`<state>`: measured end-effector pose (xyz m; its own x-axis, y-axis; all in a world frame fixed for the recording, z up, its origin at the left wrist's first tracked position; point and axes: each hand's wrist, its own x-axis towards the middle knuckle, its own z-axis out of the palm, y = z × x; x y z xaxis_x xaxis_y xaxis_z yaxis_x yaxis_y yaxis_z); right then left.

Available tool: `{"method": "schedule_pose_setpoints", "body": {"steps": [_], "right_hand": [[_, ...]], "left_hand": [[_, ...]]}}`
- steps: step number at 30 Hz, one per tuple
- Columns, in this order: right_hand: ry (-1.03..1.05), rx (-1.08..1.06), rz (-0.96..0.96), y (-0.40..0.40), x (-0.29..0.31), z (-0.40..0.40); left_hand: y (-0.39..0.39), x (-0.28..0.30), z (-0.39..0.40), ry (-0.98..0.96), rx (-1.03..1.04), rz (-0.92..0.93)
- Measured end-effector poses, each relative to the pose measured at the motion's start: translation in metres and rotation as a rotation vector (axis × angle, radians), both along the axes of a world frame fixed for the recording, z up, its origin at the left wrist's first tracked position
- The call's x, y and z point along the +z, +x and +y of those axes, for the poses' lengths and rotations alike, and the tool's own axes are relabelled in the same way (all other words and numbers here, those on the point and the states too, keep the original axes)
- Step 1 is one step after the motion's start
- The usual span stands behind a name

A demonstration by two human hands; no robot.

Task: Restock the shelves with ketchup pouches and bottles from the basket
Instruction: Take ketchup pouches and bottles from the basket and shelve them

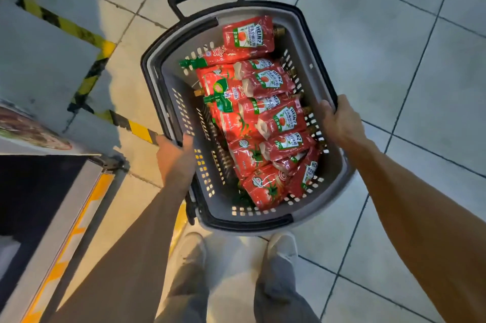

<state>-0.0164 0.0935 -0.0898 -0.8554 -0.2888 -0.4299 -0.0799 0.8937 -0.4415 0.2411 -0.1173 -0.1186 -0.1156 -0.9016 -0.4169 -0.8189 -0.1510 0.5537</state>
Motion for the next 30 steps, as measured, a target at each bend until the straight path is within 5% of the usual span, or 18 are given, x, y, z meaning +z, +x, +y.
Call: {"method": "schedule_pose_setpoints", "body": {"steps": [20, 30], "right_hand": [[0.039, -0.204, 0.146, 0.166, -0.023, 0.106], [0.057, -0.167, 0.420, 0.189, -0.041, 0.141]], "left_hand": [[0.109, -0.007, 0.046, -0.081, -0.249, 0.050], [0.146, -0.021, 0.078, -0.082, -0.227, 0.160]]}}
